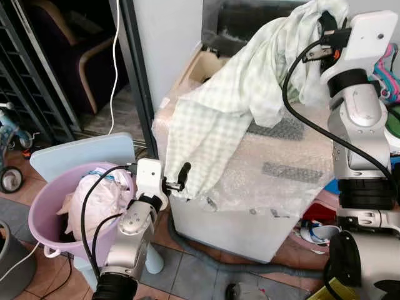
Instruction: Clothes washing
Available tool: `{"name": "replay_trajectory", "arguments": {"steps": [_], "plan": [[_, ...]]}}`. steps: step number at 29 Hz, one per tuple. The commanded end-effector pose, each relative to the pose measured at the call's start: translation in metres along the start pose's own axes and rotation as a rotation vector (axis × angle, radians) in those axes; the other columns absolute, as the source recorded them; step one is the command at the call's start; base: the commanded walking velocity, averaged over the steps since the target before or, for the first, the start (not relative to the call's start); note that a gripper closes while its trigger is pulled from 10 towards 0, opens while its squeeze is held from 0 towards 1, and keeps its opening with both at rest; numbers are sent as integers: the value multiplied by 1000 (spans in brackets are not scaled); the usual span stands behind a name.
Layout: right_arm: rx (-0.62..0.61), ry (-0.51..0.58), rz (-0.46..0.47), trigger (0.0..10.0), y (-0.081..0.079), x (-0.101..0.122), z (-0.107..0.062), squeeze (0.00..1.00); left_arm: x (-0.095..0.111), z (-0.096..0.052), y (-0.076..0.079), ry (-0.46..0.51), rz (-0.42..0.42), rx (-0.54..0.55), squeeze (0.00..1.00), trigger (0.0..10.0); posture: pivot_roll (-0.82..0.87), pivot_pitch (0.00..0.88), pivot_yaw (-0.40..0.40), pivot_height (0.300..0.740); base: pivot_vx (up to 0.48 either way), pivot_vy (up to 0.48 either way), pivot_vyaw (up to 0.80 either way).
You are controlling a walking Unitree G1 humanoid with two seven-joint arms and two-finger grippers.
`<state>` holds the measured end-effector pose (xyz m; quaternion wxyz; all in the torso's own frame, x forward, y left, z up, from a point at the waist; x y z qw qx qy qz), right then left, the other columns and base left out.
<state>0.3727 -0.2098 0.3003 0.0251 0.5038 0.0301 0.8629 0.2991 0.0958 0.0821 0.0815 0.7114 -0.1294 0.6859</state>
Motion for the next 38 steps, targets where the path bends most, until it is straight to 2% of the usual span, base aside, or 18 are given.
{"name": "replay_trajectory", "arguments": {"steps": [1,5,8,12,17,20,23,28,30,32,36,38], "plan": [[40,-18,20,10000,-14,-8,-2,0,-6,-5,-6,-23,-2,29,0,10000,-102,22,31,740,289,0,0],[40,-38,39,10000,-17,-19,-9,0,-8,-7,-7,-27,2,27,0,10000,-107,22,37,740,277,0,0],[55,-72,59,10000,-26,-32,-28,0,-8,-5,-9,-37,7,31,0,10000,-114,21,44,740,81,0,0],[69,-95,63,10000,-33,-39,-39,0,-7,-5,-11,-33,8,40,0,10000,-119,20,48,740,0,0,0],[87,-98,70,10000,-41,-40,-40,0,-5,-5,-9,-17,12,12,0,10000,-119,21,51,740,0,0,0],[107,-86,69,10000,-43,-34,-26,0,-3,-5,-6,-5,11,3,0,10000,-115,22,50,740,244,0,0],[116,-77,66,10000,-44,-31,-20,0,-3,-5,-6,-6,12,4,0,10000,-115,23,48,740,394,0,0],[159,-12,37,10000,-52,-12,10,0,-3,-5,-6,-6,10,6,0,10000,-111,24,44,740,401,0,0],[163,-2,35,10000,-53,-9,14,0,-3,-4,-6,-6,10,6,0,10000,-108,24,43,740,398,0,0],[192,39,13,10000,-57,4,29,0,-3,-5,-5,-5,10,5,0,10000,-100,24,37,740,399,0,0],[202,74,0,10000,-58,16,40,0,-3,-6,-6,-5,10,14,0,10000,-96,25,34,740,398,0,0],[176,127,-22,10000,-52,30,50,0,-4,-6,-7,-8,10,20,0,10000,-94,27,33,740,388,0,0]]}}
Point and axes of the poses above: a point about 5 cm out from each wrist's last joint towards the gripper, its own z axis pointing out of the wrist towards the gripper, its own x axis along the axis of the wrist's last joint, y = z × x, the point moved 2 cm from there along z, pointing out of the wrist towards the gripper, and after that the axes turned 8 degrees about z, right-handed, at the moved point
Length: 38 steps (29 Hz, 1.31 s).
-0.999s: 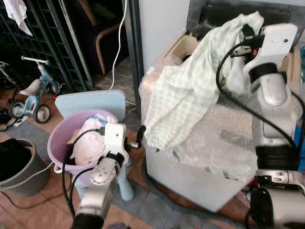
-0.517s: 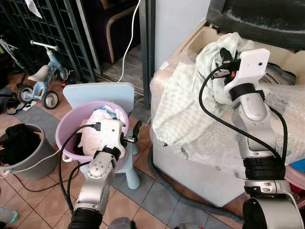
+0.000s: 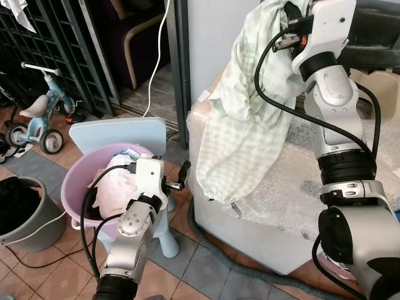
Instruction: Clothes washing
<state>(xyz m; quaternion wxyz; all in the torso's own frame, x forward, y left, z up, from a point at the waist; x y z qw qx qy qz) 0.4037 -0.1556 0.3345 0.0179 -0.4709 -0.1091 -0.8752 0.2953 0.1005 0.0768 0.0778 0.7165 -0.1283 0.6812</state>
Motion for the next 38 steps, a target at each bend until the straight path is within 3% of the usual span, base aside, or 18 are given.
{"name": "replay_trajectory", "arguments": {"steps": [1,4,7,9,13,16,17,20,22,23,26,28,29,30,33,34,36,38], "plan": [[-25,71,-42,10000,6,18,9,0,1,-2,-3,5,8,14,0,10000,-95,29,35,740,356,0,0],[-109,162,-98,10000,28,48,24,0,0,-2,-1,-2,3,10,0,10000,-98,31,37,740,231,0,0],[-139,209,-131,10000,39,68,32,0,0,-1,-1,1,-3,1,0,10000,-99,32,36,740,0,0,0],[-229,238,-166,10000,57,85,36,0,0,-1,-1,-2,0,3,0,10000,-97,32,32,740,0,0,0],[-384,233,-145,10000,84,91,32,0,0,-2,0,-5,-3,8,0,10000,-89,35,28,740,0,0,0],[-440,200,-162,10000,95,87,29,0,-1,-3,0,-10,-6,14,0,10000,-87,38,29,740,0,0,0],[-477,122,-127,10000,103,70,25,0,-3,-4,-1,-16,-5,16,0,10000,-87,39,29,740,0,0,0],[-471,-35,-65,10000,104,36,19,0,-3,-5,-1,-19,-2,15,0,10000,-88,41,30,740,0,0,0],[-444,-193,11,10000,98,2,12,0,-3,-5,-1,-19,0,14,0,10000,-89,42,29,740,0,0,0],[-444,-193,11,10000,98,2,12,0,-3,-5,-1,-19,0,14,0,10000,-89,42,29,740,0,0,0],[-331,-477,166,10000,75,-60,-11,0,-3,-4,-1,-21,1,13,0,10000,-87,43,26,740,0,0,0],[-318,-515,181,10000,72,-70,-17,0,-3,-4,-1,-21,0,13,0,10000,-86,43,26,740,0,0,0],[-294,-552,186,10000,70,-79,-24,455,-3,-4,-1,-22,0,14,0,10000,-86,43,26,740,0,0,0],[-281,-568,189,10000,69,-83,-27,1000,-3,-5,-1,-23,0,14,0,10000,-86,43,26,740,0,0,0],[-241,-573,221,10000,67,-86,-30,1000,-4,-6,-1,-26,0,16,0,10000,-85,42,26,740,0,0,0],[-155,-537,178,10000,64,-81,-28,1000,-4,-6,-1,-28,1,17,0,10000,-85,42,25,740,0,0,0],[-116,-518,158,10000,63,-78,-27,1000,-4,-6,-2,-28,2,18,0,10000,-85,42,25,740,0,0,0],[52,-554,30,10000,56,-80,-33,1000,-5,-6,-2,-31,3,17,0,10000,-90,41,28,740,0,0,0]]}}
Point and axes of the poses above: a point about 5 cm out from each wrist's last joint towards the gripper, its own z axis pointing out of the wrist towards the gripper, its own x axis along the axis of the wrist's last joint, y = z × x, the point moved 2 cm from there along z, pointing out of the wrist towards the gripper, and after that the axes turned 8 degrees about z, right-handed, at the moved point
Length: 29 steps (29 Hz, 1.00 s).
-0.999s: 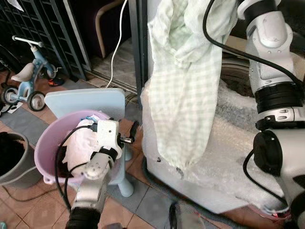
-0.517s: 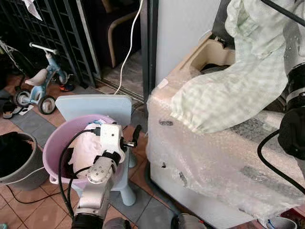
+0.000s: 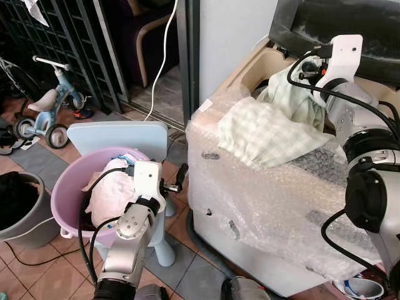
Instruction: Clothes washing
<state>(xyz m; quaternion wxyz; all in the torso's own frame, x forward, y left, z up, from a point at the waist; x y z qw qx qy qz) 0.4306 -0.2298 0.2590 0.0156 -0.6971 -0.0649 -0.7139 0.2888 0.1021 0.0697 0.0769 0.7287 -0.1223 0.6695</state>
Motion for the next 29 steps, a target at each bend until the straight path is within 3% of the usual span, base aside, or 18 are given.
{"name": "replay_trajectory", "arguments": {"steps": [1,3,5,7,8,9,16,18,19,20,23,25,26,29], "plan": [[82,-3,-89,10000,-7,2,-1,1000,3,0,-3,2,15,9,0,10000,-90,41,28,740,0,0,0],[157,-49,-272,10000,-8,-9,-10,1000,3,0,-3,1,15,8,0,10000,-93,41,28,740,0,0,0],[50,7,-405,10000,6,-4,-15,1000,2,0,-3,-1,15,6,0,10000,-98,42,32,740,0,0,0],[-117,214,-395,10000,22,23,-24,1000,2,1,-2,-3,15,0,0,10000,-104,41,37,740,0,0,0],[-117,214,-395,10000,22,23,-24,1000,2,1,-2,-3,15,0,0,10000,-104,41,37,740,0,0,0],[-166,350,-420,10000,24,34,-38,1000,2,2,-1,-3,18,-10,0,10000,-107,39,44,740,0,0,0],[-237,472,-344,10000,18,30,-64,1000,3,3,-3,-1,25,-14,0,10000,-106,37,49,740,0,0,0],[-135,471,-303,10000,3,23,-70,1000,3,2,-3,-2,27,-13,0,10000,-107,41,55,740,0,0,0],[-135,471,-303,10000,3,23,-70,1000,3,2,-3,-2,27,-13,0,10000,-107,41,55,740,0,0,0],[-61,464,-285,10000,-6,19,-72,1000,3,2,-4,-3,27,-13,0,10000,-111,42,56,740,0,0,0],[237,310,-205,10000,-32,-4,-81,1000,2,2,-4,-6,28,-18,0,10000,-121,42,60,740,0,0,0],[295,282,-180,10000,-35,-8,-85,1000,3,3,-4,-5,28,-20,0,10000,-122,42,60,740,0,0,0],[421,232,-123,10000,-41,-12,-96,1000,4,4,-3,4,22,-27,0,10000,-121,41,61,740,0,0,0],[559,199,-80,10000,-48,-10,-111,1000,5,5,-2,8,24,-29,0,10000,-122,41,64,740,0,0,0]]}}
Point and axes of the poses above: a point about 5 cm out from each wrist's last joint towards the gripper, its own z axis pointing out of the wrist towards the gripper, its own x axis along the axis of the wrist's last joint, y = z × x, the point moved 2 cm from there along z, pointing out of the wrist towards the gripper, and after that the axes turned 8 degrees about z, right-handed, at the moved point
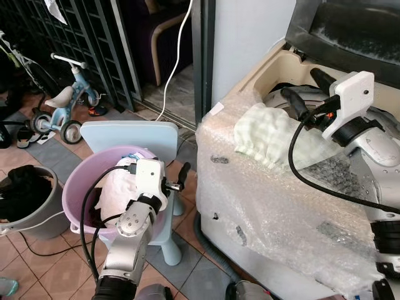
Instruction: Clothes washing
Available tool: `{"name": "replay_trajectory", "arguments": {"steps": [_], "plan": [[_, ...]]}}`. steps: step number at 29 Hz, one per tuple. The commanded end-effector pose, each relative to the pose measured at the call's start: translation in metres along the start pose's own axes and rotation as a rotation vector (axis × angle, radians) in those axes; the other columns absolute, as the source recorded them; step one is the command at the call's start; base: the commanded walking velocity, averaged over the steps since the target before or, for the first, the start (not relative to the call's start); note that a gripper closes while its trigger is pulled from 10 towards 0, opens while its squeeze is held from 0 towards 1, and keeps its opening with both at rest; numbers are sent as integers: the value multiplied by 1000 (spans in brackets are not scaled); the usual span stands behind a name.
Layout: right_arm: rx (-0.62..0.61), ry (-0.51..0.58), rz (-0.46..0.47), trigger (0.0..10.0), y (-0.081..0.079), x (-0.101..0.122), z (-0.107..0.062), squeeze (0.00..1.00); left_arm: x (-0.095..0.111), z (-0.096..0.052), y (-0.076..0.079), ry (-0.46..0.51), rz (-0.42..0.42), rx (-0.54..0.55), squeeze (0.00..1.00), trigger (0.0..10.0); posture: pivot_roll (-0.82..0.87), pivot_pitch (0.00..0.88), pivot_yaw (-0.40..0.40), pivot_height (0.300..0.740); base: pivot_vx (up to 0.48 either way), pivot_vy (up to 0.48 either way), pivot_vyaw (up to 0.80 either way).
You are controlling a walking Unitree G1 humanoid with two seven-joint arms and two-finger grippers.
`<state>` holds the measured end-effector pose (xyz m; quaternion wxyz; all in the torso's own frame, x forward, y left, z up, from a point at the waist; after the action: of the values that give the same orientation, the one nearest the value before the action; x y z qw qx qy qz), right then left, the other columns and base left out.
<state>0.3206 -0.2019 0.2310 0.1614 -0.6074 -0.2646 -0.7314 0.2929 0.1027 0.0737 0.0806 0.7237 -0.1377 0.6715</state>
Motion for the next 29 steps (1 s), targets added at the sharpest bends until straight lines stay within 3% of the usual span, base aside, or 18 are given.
{"name": "replay_trajectory", "arguments": {"steps": [1,5,8,11,17,19,24,25,26,29], "plan": [[86,36,13,10000,-7,17,-2,1000,1,2,-1,-1,4,-2,0,10000,-122,41,64,740,0,0,0],[267,-99,74,10000,-17,15,-16,1000,0,1,-1,-4,4,1,0,10000,-122,39,64,740,0,0,0],[326,-299,23,10000,-21,-13,-27,1000,1,2,-1,-2,3,0,0,10000,-122,37,62,740,0,0,0],[261,-455,-100,10000,-14,-45,-25,1000,1,3,-1,2,2,0,0,10000,-118,36,60,740,0,0,0],[98,-495,-166,10000,-1,-63,-11,1000,1,2,-1,0,2,6,0,10000,-112,38,57,740,0,0,0],[-27,-467,-167,10000,14,-61,-6,1000,1,2,-2,0,3,9,0,10000,-110,38,56,740,0,0,0],[-189,-392,-171,10000,34,-52,-1,1000,1,2,-3,0,4,12,0,10000,-113,40,56,740,0,0,0],[-272,-332,-199,10000,43,-42,1,702,1,2,-3,0,3,13,0,10000,-114,40,54,740,0,0,0],[-394,-202,-189,10000,54,-24,5,0,1,2,-2,-1,1,14,0,10000,-117,42,54,740,0,0,0],[-417,-16,-92,10000,46,-2,11,0,0,2,-2,-2,-2,17,0,10000,-119,44,54,740,0,0,0]]}}
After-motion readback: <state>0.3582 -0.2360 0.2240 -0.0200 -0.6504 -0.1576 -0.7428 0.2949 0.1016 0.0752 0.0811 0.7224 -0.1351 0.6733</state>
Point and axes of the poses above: a point about 5 cm out from each wrist's last joint towards the gripper, its own z axis pointing out of the wrist towards the gripper, its own x axis along the axis of the wrist's last joint, y = z × x, the point moved 2 cm from there along z, pointing out of the wrist towards the gripper, and after that the axes turned 8 degrees about z, right-handed, at the moved point
